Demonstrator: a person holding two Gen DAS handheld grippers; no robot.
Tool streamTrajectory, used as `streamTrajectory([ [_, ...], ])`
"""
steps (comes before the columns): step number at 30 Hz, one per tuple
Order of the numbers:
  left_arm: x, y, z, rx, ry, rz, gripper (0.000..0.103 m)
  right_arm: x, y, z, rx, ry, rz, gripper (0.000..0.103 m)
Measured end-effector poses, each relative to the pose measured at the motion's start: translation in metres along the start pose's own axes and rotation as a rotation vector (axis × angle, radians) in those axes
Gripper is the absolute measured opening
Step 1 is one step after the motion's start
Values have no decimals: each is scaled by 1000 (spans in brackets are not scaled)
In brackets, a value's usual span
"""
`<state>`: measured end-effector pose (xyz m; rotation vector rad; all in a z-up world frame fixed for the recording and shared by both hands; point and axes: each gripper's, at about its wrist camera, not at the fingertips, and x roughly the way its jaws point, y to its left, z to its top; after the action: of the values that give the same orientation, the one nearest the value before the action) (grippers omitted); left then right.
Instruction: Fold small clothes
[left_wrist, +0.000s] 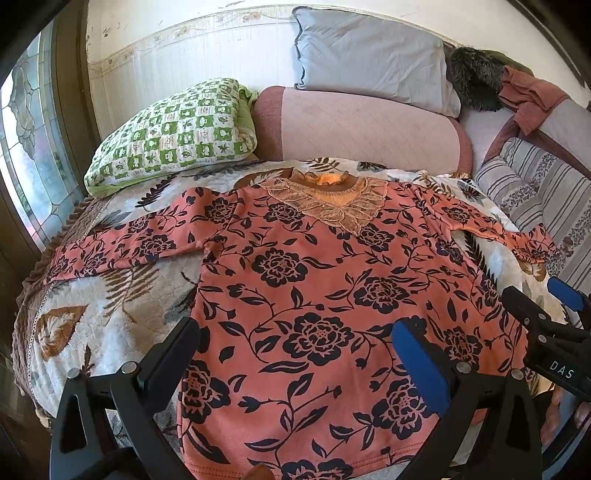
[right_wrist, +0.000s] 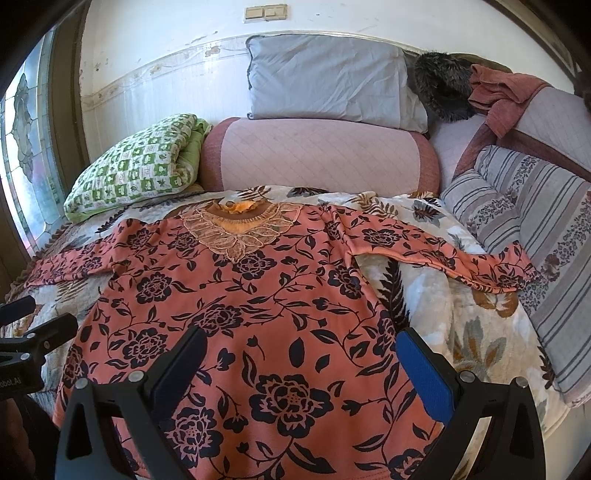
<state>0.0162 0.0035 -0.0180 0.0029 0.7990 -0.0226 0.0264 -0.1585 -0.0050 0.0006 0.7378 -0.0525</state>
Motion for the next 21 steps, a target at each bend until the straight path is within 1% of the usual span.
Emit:
streamTrajectory([
  [18, 2, 0, 2, -2, 3, -1, 103, 3, -3, 0, 4, 0, 1, 103],
  [19, 4, 2, 1, -4, 6, -1, 103, 4, -5, 0, 8, 1, 5, 103],
  [21, 12, 8, -3, -22, 39, -19, 103, 8, -14, 1, 37, 17, 37, 103],
])
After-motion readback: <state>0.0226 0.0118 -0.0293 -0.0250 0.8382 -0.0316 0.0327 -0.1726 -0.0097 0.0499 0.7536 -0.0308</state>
